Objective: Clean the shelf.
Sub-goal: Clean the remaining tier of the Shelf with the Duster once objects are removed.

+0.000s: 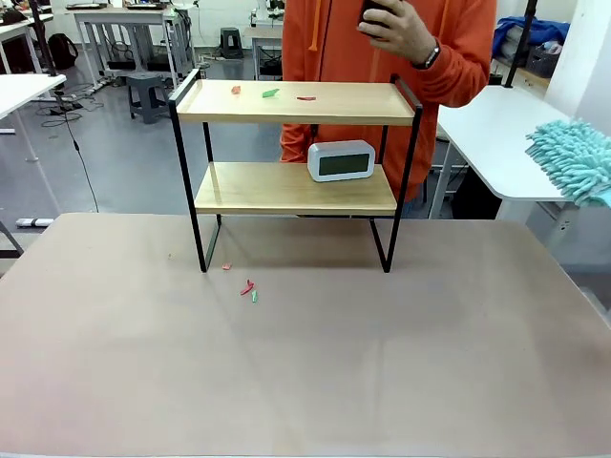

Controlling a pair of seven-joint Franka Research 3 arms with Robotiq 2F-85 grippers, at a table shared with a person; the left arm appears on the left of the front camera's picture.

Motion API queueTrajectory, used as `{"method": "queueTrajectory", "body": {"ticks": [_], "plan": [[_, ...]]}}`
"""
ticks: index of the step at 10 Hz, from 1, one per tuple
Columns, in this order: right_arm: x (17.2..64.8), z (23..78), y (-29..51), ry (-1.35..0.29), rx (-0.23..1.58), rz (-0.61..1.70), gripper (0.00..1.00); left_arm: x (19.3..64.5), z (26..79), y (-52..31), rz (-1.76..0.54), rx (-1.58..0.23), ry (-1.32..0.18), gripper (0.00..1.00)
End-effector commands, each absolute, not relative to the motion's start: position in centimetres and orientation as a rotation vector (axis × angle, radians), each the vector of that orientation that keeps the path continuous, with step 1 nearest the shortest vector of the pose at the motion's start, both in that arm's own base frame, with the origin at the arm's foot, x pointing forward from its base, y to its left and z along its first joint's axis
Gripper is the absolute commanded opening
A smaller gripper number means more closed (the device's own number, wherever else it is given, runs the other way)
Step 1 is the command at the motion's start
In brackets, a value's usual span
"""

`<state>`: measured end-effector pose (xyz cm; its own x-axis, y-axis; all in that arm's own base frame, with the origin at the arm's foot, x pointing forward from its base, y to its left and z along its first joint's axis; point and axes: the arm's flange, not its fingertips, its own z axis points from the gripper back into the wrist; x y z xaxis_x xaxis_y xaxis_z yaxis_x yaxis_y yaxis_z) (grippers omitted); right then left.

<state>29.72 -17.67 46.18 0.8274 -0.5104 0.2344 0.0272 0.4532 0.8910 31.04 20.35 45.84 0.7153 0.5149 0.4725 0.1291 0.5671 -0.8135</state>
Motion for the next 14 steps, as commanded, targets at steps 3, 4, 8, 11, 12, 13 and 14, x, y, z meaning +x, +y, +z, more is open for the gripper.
{"method": "queueTrajectory", "body": {"ticks": [3,4,8,11,12,13,14], "plan": [[34.1,58.1,-6.0,-0.739,0.958,0.037,0.12,31.2,45.8,20.3,0.238,-0.972,-0.792,1.0],[35.2,59.7,-0.3,-0.696,0.942,0.195,0.12,31.2,45.8,20.3,0.238,-0.972,-0.792,1.0],[33.3,61.6,7.4,-0.624,0.893,0.338,0.12,31.2,45.8,20.3,0.238,-0.972,-0.792,1.0],[33.9,60.7,9.5,-0.602,0.865,0.386,0.12,31.2,45.8,20.3,0.238,-0.972,-0.792,1.0],[34.6,62.0,9.1,-0.589,0.836,0.427,0.12,31.2,45.8,20.3,0.238,-0.972,-0.792,1.0],[36.3,63.4,9.3,-0.58,0.78,0.418,0.12,31.2,45.8,20.3,0.238,-0.972,-0.792,1.0],[37.8,64.5,10.3,-0.572,0.727,0.424,0.12,31.2,45.8,20.3,0.238,-0.972,-0.792,1.0]]}}
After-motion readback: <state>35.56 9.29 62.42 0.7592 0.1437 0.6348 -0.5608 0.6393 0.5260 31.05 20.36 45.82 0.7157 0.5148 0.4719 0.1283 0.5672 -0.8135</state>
